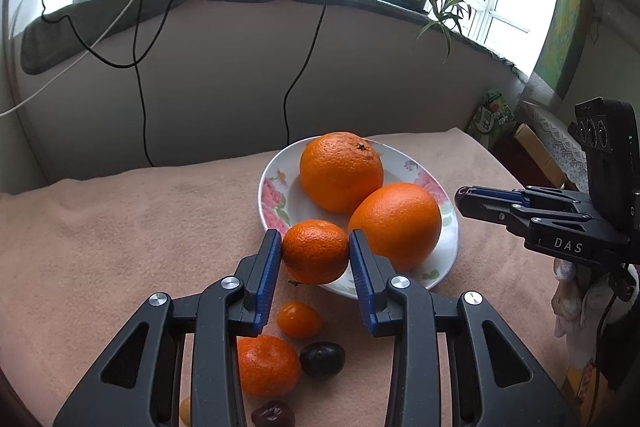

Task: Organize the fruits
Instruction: 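Lower the tangerine onto the plate and open the left tool while the right tool releases the plum there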

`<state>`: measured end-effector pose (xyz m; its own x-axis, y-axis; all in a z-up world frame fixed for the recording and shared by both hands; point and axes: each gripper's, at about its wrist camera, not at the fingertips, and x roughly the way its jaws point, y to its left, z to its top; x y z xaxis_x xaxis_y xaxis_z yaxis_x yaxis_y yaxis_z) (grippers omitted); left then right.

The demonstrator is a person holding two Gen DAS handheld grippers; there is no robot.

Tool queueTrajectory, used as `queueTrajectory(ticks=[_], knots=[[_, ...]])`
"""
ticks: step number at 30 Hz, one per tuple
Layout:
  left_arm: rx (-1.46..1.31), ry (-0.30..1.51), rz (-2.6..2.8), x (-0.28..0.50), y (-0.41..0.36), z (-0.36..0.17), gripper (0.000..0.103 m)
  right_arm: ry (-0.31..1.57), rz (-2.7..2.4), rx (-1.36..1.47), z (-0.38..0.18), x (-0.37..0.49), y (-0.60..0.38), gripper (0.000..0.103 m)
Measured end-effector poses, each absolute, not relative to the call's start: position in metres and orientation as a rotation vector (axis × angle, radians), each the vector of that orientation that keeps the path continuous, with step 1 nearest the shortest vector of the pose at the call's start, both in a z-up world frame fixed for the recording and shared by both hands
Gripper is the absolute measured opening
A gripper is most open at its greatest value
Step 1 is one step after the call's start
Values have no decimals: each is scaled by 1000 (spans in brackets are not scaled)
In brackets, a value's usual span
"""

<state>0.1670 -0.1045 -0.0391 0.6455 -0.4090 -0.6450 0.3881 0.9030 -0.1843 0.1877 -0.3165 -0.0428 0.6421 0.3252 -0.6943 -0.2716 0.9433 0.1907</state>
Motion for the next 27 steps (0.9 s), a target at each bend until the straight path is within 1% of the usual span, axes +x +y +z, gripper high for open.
queueTrajectory(ticks=[19,27], knots=[[-12,755,-454,175,-109,-41,34,840,341,105,-54,206,-323,25],[-7,753,-451,174,-108,-39,34,826,347,101,-51,206,-321,25]])
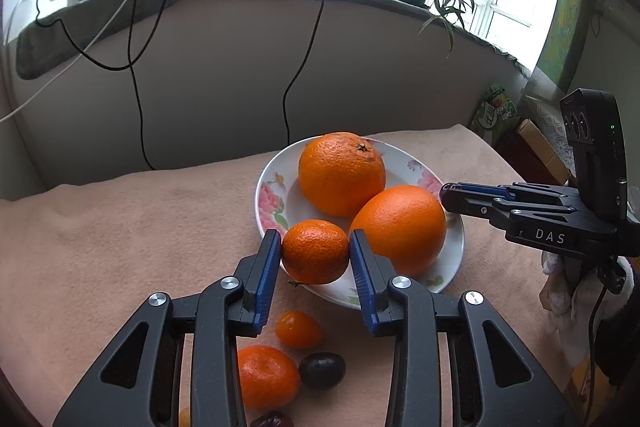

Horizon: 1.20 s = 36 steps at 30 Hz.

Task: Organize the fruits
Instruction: 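Lower the tangerine onto the plate and open the left tool while the right tool releases the plum there, then withdraw both open tools toward the remaining fruits on the towel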

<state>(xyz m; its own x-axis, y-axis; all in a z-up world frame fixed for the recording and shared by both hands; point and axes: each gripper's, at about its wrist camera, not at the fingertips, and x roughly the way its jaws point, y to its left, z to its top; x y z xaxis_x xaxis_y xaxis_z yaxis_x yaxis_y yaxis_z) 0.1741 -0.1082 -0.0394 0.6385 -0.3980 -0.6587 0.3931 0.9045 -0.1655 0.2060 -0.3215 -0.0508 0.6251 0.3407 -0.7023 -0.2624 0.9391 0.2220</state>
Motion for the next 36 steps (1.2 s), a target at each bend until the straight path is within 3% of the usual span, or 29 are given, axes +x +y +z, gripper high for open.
queueTrajectory(ticks=[3,4,5,7,11,14,16,21,36], knots=[[-8,747,-449,173,-107,-38,36,821,346,97,-49,205,-320,26],[-10,743,-446,172,-106,-37,41,818,344,95,-49,204,-320,32],[-13,738,-444,171,-106,-36,47,811,343,95,-48,204,-320,49],[-12,730,-443,170,-104,-33,48,790,337,99,-45,202,-321,65],[0,715,-435,166,-104,-29,60,772,337,108,-40,199,-323,66],[0,705,-424,163,-103,-26,71,758,332,116,-36,196,-324,81],[7,694,-421,159,-103,-24,73,746,337,122,-34,193,-324,85],[25,684,-405,152,-104,-20,81,743,345,110,-30,186,-321,86],[36,635,-384,124,-97,-3,81,721,358,125,-20,161,-318,86]])
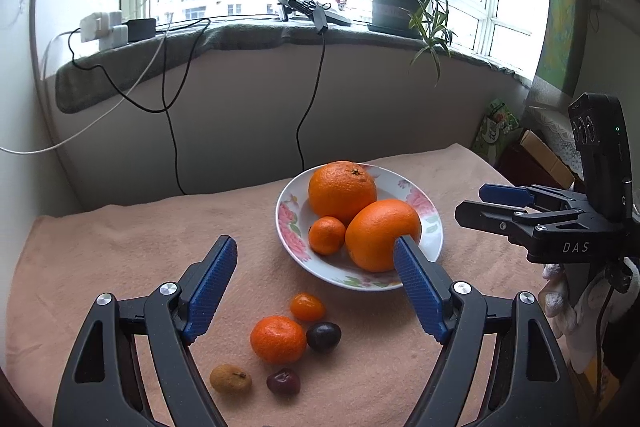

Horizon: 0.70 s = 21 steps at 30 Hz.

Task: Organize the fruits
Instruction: 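Withdraw both open tools toward the remaining fruits on the towel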

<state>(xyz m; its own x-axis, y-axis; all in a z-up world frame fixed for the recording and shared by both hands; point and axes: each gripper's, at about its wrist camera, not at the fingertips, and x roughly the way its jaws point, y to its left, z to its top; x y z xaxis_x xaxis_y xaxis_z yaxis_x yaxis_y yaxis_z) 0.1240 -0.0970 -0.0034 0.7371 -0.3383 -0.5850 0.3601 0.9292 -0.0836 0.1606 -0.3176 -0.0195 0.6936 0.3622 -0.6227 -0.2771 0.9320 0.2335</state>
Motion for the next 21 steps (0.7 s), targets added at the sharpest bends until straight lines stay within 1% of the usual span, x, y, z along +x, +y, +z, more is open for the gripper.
queueTrajectory(ticks=[21], knots=[[17,590,-313,85,-60,6,81,722,452,78,-11,121,-266,87]])
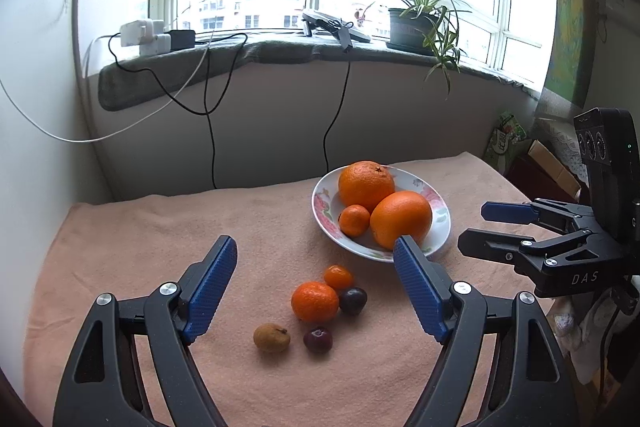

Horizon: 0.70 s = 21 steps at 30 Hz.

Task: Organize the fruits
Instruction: 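Withdraw both open tools toward the remaining fruits on the towel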

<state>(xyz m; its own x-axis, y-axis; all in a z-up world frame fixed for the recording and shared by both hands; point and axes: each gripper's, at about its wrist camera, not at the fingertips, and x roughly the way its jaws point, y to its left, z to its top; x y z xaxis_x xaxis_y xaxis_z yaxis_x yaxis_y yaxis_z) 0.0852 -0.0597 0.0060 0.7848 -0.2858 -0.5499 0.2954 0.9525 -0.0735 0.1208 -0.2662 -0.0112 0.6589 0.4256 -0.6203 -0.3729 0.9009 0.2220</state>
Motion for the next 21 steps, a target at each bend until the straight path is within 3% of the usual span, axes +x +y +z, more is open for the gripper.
queueTrajectory(ticks=[21], knots=[[-105,670,-135,59,42,-35,81,782,608,-8,-37,106,-187,86]])
